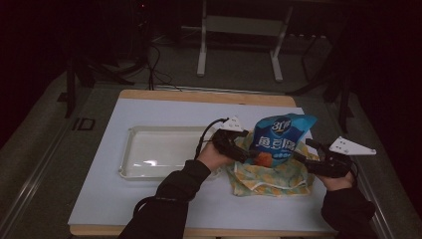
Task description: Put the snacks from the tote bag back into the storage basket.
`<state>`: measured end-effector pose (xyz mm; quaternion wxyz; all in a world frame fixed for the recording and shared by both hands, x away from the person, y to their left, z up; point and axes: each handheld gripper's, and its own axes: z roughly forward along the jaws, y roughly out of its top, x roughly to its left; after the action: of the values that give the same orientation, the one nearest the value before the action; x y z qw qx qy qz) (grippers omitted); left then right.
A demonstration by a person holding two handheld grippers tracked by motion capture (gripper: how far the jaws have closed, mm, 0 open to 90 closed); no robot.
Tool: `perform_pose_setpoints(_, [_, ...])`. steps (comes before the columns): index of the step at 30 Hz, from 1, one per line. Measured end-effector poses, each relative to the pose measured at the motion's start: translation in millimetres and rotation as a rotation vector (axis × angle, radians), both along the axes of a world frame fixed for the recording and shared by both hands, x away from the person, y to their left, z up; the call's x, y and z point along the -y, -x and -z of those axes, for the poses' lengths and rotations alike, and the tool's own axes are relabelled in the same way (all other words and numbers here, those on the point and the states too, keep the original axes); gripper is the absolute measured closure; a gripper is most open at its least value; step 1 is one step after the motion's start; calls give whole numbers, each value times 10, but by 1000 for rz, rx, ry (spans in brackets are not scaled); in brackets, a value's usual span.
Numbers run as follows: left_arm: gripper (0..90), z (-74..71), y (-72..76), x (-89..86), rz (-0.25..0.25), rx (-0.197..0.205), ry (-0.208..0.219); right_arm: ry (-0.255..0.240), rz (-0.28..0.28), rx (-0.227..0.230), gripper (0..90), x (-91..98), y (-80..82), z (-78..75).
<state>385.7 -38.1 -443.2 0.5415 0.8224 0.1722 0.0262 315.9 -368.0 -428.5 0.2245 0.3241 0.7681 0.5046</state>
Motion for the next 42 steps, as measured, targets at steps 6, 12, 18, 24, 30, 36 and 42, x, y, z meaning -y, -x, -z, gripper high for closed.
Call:
perform_pose_setpoints(6, [183,-5,-56,134,-27,7,-16,0,1,-3,283,-47,-91,25])
perform_pose_setpoints(12, [316,26,-103,202,-41,2,-17,-8,2,-11,318,-72,-164,60])
perform_pose_setpoints(18, [448,44,-121,248,-55,1,-16,10,9,-2,402,-121,-206,54])
perform_pose_setpoints(24, [574,70,-129,278,-58,-3,-9,42,21,1,560,-185,-257,86])
perform_pose_setpoints(30, [693,69,-117,267,-65,13,-4,81,8,0,767,-241,-264,140])
perform_pose_setpoints(36, [802,50,-116,267,-76,7,-12,86,1,0,874,-290,-255,132])
perform_pose_setpoints(42, [831,40,-109,277,-92,4,-14,83,3,-7,886,-298,-245,125])
